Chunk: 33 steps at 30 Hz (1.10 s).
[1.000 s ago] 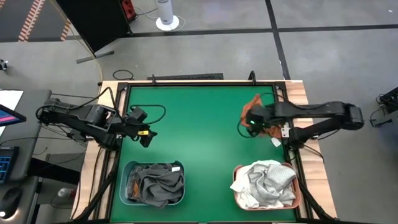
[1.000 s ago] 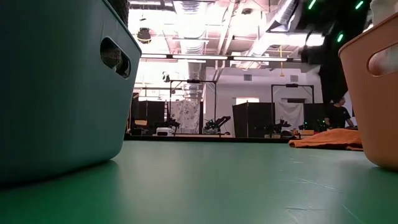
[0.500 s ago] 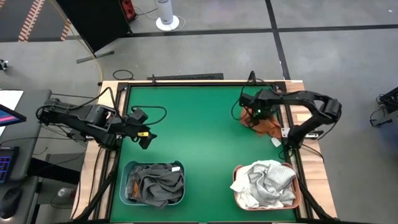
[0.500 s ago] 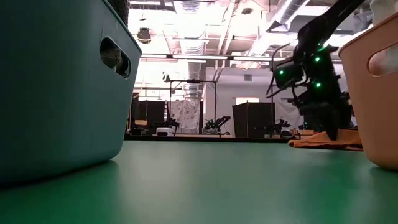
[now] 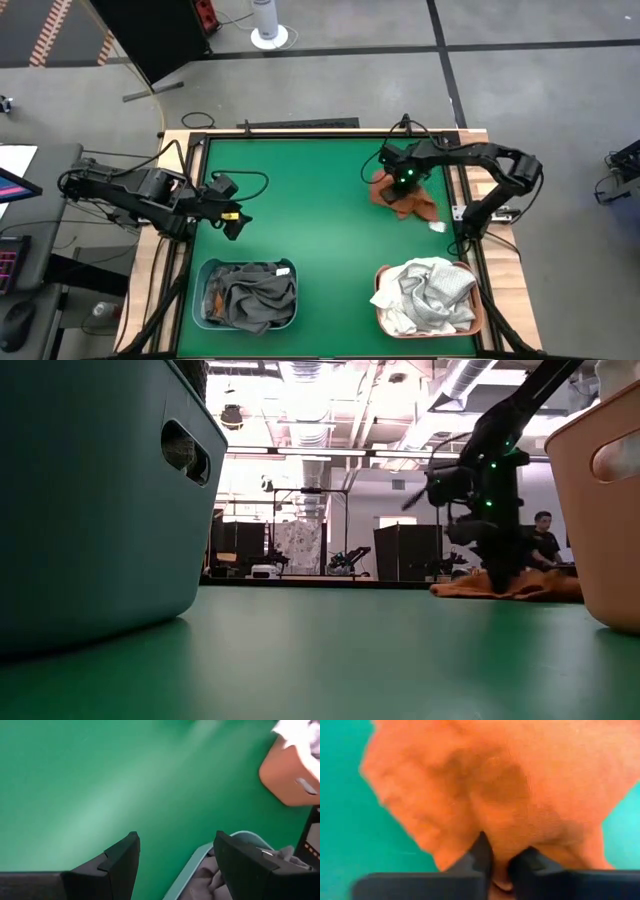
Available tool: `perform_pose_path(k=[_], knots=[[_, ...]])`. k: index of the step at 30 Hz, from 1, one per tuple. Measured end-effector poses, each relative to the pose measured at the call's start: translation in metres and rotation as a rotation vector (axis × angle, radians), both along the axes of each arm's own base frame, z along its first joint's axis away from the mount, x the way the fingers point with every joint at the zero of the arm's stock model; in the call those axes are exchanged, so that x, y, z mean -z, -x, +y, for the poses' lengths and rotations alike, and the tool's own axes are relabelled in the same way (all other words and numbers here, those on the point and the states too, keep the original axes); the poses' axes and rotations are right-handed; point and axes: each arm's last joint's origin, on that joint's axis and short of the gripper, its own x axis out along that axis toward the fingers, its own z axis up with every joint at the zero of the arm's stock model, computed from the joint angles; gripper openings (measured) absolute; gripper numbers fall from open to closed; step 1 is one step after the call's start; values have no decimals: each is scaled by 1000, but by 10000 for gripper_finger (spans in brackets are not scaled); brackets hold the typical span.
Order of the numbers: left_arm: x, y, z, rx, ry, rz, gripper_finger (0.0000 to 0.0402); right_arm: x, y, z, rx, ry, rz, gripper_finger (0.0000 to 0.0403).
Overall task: Sort towels by color in basket
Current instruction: Put the orange towel into the green bin
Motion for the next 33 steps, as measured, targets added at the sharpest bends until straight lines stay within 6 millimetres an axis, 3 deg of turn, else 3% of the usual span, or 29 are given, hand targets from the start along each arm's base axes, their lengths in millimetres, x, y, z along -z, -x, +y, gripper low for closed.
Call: perform_pose_path(k=[2,3,10,18,26,30,33], knots=[[-2,-2,-1,30,-20,-27,242,-2,-9,5,-47,-37,-106,36],[-4,-4,-1,55,-37,-49,242,-4,-14,7,-77,-61,-170,33],[-19,-24,-1,128,-203,-230,242,-42,-47,24,-228,-73,-641,39],[-8,-66,7,112,-232,-252,242,-110,-70,52,-353,117,-1161,37],[-3,-107,15,32,-214,-390,242,-156,-82,78,-283,243,-1587,37],[-9,-117,16,11,-206,-499,242,-171,-81,90,-265,327,-1733,37],[-19,-120,15,0,-202,-607,243,-172,-83,100,-275,351,-1735,37]])
